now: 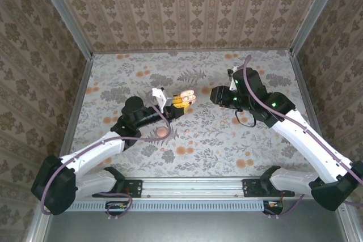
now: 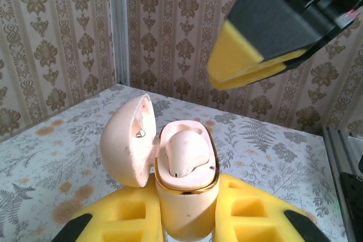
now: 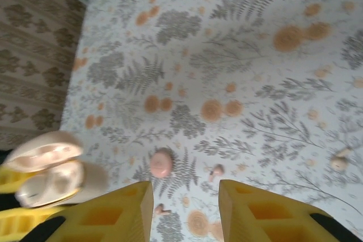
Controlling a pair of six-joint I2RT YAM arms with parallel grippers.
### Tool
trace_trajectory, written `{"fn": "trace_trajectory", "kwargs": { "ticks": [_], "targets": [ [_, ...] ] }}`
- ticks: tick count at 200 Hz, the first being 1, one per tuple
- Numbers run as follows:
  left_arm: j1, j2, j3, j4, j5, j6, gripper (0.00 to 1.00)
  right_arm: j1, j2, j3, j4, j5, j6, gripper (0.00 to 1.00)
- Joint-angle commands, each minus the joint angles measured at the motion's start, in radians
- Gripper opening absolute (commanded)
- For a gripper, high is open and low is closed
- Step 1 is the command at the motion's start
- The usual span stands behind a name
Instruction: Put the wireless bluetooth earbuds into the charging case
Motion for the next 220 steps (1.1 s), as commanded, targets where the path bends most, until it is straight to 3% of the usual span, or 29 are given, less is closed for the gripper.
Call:
{"fn": "trace_trajectory", "kwargs": {
  "ticks": [1, 70, 144, 220],
  "targets": [
    [0.014, -0.037, -0.003, -0.045, 0.031, 0.006, 0.0, -0.048, 0.028, -0.06, -0.071, -0.049, -0.036, 0.37],
    [0.017, -0.096, -0.036, -0.145, -0.022, 0.049, 0.0, -0.183, 0.18, -0.231, 0.08, -0.032, -0.065, 0.37],
    [0.015, -0.075, -0.067, -0.136, -0.053, 0.059, 0.0, -0.227, 0.532, -0.076, 0.064, -0.035, -0.152, 0.29],
    [0.016, -0.02, -0.061, -0.129, -0.042, 0.084, 0.0, -0.229, 0.725, -0.033, 0.064, -0.084, -0.198, 0.24]
  ]
}}
